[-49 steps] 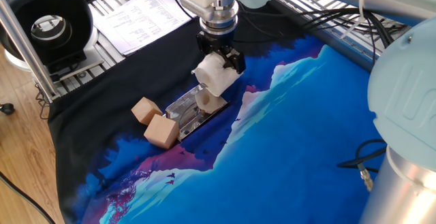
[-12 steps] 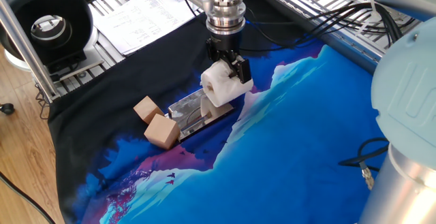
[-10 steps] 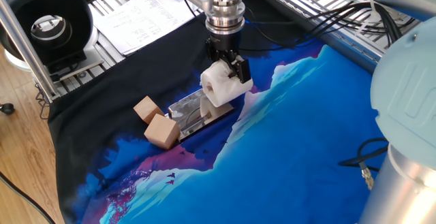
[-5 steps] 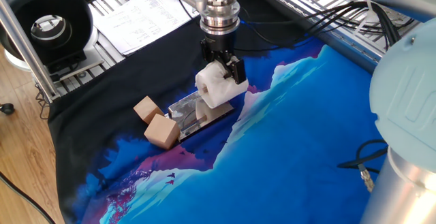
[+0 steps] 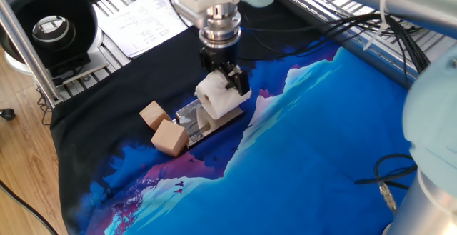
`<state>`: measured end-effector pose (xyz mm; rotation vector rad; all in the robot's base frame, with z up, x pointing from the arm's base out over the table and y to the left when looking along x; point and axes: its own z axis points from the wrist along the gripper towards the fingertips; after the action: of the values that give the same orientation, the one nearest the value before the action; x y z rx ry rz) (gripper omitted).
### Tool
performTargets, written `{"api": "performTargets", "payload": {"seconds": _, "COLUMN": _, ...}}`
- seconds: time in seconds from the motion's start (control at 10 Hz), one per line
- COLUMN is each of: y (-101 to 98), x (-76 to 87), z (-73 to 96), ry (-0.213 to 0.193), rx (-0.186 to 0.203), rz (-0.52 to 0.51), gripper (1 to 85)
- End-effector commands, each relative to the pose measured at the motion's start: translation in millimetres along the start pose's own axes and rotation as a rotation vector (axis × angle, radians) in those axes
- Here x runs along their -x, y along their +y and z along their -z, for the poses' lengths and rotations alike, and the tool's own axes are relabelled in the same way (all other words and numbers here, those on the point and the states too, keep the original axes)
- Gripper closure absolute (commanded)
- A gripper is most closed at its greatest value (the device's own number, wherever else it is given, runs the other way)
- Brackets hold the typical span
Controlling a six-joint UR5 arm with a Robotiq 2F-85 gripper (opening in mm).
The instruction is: Put the toilet paper on its holder
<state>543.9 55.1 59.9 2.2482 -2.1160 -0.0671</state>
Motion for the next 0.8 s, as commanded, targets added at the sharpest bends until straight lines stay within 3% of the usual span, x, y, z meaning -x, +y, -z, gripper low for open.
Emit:
{"api": "performTargets", "payload": {"seconds": 0.0, "y": -3.6, "x": 23.1, "z": 4.0, "ry": -0.012, "rx": -0.030, "rz": 0.017, "gripper": 34.3}}
{"api": "performTargets", "payload": {"seconds": 0.4, "y": -7.2, "x": 48.5, "z": 13.5, "ry": -0.028, "rx": -0.040, "rz": -0.019, "gripper": 34.3}}
{"api": "performTargets", "payload": {"seconds": 0.7, "y": -9.0, "x": 72.5, "z": 12.2, "ry": -0.083, "rx": -0.058, "rz": -0.038, "gripper": 34.3}}
